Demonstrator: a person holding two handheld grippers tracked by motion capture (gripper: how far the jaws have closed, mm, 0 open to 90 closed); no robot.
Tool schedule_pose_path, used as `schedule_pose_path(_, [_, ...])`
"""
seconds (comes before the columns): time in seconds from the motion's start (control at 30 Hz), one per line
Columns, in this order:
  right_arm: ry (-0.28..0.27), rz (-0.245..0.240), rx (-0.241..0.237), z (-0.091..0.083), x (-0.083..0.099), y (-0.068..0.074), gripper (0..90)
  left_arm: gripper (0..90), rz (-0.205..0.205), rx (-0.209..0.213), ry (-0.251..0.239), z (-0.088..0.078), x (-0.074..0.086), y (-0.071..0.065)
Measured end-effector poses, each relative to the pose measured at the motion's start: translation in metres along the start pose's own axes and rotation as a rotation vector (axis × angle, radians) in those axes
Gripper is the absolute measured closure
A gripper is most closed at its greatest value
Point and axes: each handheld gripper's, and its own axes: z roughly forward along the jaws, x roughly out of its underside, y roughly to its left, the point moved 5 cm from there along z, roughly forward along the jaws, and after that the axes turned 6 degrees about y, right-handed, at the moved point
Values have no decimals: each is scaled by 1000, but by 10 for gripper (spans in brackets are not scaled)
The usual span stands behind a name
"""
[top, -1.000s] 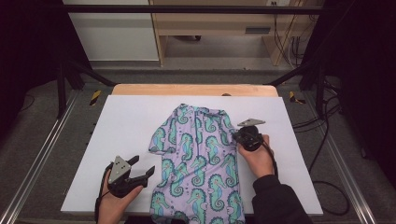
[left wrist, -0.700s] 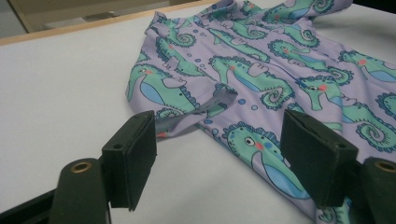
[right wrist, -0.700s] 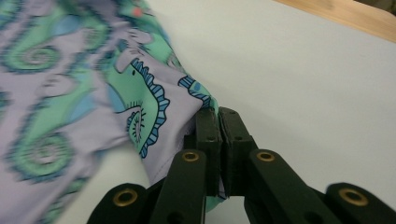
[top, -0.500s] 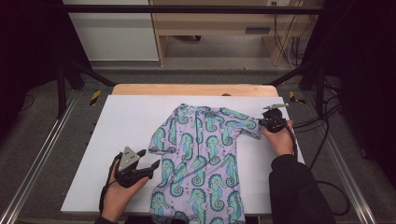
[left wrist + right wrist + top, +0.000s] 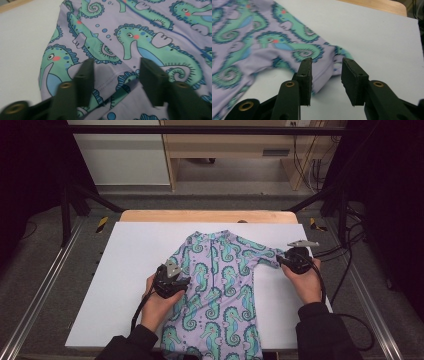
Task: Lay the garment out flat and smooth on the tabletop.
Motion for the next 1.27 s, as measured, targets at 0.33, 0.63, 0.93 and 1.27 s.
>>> schedule_pose_path(0.33, [-112, 6, -126, -44, 39, 39, 586, 890, -10, -69, -66, -16, -1, 47])
schedule_pose_path(0.63, [-105, 6, -147, -52, 83, 58, 535, 894, -109, -185, -120, -32, 0, 128])
schedule_pose_path(0.93, [-148, 8, -189, -54, 92, 71, 351, 664, -211, -236, -230, -37, 14, 157])
schedule_pose_path(1.27, [-305, 16, -167, -72, 86, 62, 141, 118, -246, -68, -419, -100, 67, 87])
